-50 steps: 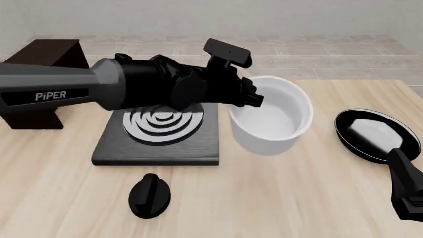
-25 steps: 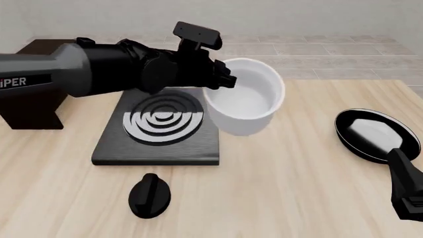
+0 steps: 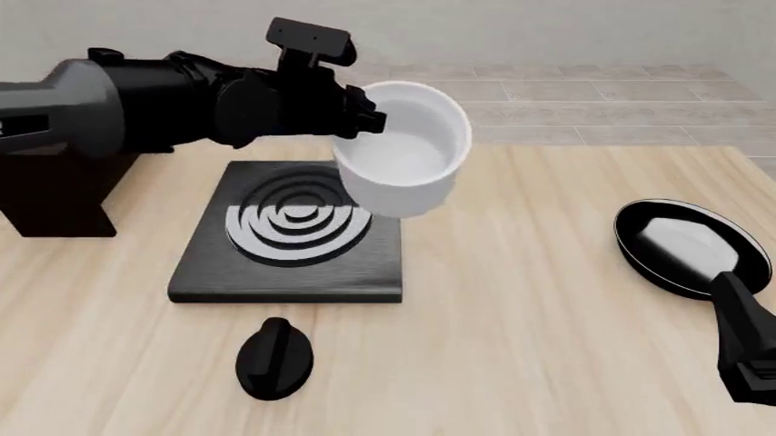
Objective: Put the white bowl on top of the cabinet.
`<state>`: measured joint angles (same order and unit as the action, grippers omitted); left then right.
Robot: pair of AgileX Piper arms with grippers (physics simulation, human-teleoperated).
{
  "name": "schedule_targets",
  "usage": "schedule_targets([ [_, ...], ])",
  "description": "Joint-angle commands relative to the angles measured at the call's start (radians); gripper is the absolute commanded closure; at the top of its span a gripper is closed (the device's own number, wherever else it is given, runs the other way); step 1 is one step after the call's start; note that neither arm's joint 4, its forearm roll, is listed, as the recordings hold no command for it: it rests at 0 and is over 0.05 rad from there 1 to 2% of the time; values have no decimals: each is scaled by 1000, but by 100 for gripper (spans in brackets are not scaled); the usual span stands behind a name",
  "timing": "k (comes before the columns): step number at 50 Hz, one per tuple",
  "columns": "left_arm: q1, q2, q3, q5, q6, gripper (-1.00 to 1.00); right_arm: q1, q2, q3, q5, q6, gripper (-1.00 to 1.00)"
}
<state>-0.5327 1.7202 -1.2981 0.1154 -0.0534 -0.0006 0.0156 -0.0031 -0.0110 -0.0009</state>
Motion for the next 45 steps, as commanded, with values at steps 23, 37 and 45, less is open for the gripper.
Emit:
schedule_targets([
  [23,178,-15,-100,44,19,100,0,0,0,0,0,-100],
  [37,273,-22,-215,107,8,100,0,0,0,0,0,-100],
  [45,333,-11,-271,123,-14,100,0,0,0,0,0,-100],
])
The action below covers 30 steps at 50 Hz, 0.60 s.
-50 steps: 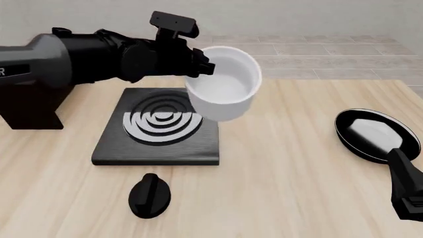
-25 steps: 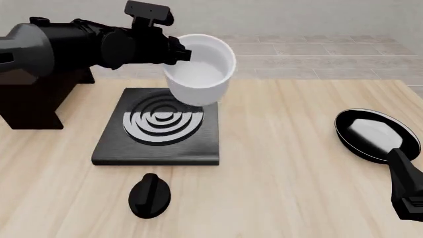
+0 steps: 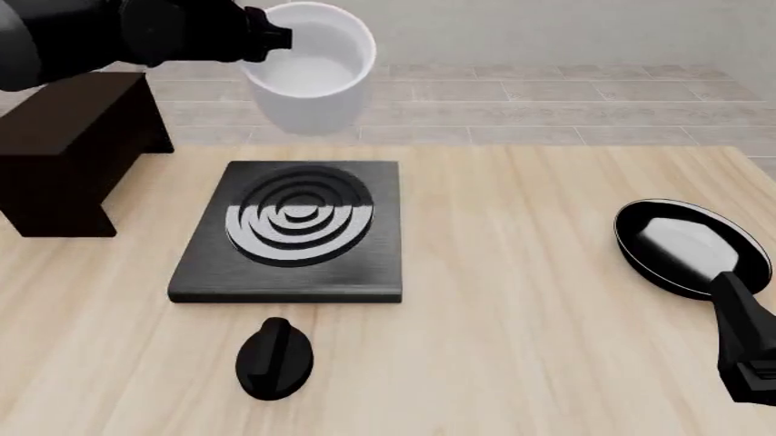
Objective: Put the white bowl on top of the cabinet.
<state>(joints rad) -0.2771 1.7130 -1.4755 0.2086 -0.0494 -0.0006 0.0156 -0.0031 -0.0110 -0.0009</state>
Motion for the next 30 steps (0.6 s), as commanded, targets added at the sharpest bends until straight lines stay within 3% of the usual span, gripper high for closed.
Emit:
schedule_targets([
  [1,77,-1,-96,31,-10,100,0,0,0,0,0,-100],
  [30,183,41,-178,60,3,100,0,0,0,0,0,-100],
])
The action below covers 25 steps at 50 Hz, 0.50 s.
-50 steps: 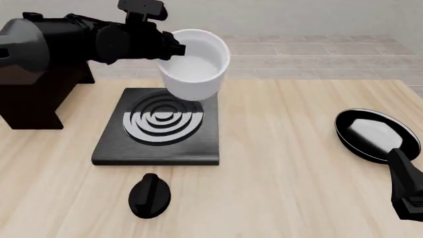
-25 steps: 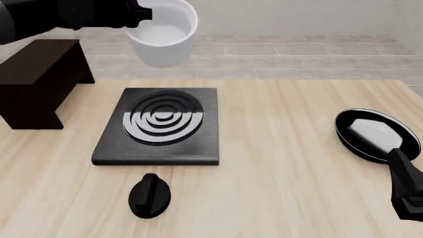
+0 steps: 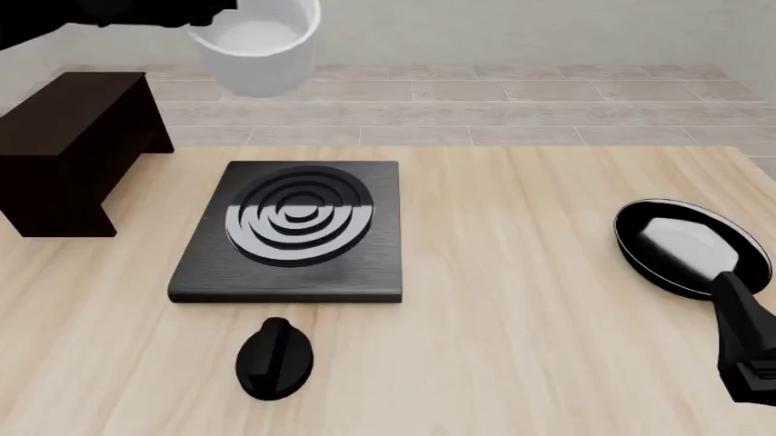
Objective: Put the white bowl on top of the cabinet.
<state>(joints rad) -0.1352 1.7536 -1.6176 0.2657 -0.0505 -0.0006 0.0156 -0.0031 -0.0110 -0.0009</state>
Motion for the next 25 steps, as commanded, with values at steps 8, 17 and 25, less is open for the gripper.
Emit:
schedule_targets([
  [8,74,16,-47,3,1,100,0,0,0,0,0,-100],
  [17,108,21,-62,7,-10,100,0,0,0,0,0,-100],
  [25,145,32,-63,4,-6,100,0,0,0,0,0,-100],
])
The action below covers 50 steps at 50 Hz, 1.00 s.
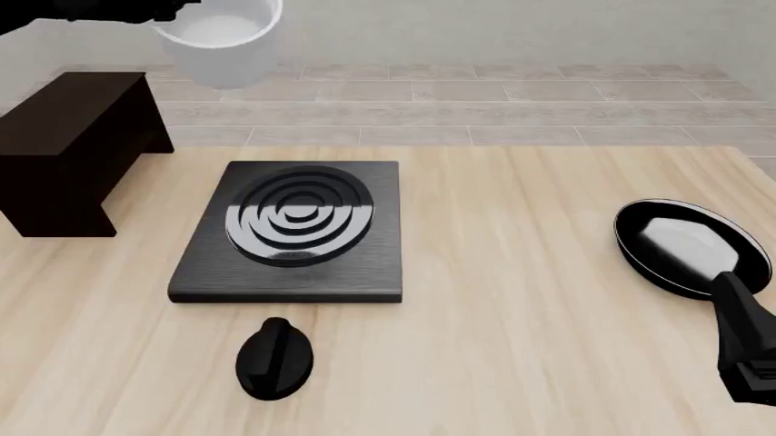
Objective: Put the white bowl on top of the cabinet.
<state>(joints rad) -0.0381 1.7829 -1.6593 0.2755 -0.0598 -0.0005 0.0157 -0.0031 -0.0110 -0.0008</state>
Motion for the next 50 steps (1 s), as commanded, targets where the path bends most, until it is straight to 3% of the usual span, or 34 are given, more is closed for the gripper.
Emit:
schedule_targets([
  [1,48,2,-16,-9,4,100,0,0,0,0,0,-100],
  [26,137,38,-85,28,16,100,0,0,0,0,0,-100],
  [50,219,73,-90,18,21,100,0,0,0,0,0,-100],
])
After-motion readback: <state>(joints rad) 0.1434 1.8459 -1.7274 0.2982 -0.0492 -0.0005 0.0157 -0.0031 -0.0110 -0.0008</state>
